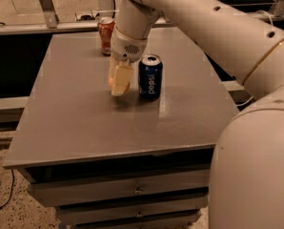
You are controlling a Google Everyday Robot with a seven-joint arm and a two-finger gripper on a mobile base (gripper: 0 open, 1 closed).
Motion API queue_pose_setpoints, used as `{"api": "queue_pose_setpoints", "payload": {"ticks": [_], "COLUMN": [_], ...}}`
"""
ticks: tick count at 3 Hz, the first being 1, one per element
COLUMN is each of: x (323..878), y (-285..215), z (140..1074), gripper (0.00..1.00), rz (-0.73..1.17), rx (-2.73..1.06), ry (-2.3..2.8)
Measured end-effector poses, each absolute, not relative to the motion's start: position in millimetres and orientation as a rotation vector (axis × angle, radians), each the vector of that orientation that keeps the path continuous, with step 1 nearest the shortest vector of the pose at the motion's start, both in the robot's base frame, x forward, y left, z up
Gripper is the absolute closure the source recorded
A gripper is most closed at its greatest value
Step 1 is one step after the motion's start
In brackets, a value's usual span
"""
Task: Move orange near pepsi can
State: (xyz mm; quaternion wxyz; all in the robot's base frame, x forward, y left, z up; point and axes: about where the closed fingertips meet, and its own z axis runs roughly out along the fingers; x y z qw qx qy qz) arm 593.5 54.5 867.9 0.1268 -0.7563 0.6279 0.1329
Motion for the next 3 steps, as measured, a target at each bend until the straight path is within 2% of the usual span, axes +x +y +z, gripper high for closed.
{"api": "queue_pose_setpoints", "payload": {"ticks": [3], "x": [593.9], "y": [33.8], "z": [859.9], "gripper": [0.17], "rz": [0.365], "rx": [-2.267], "ry": [1.846]}}
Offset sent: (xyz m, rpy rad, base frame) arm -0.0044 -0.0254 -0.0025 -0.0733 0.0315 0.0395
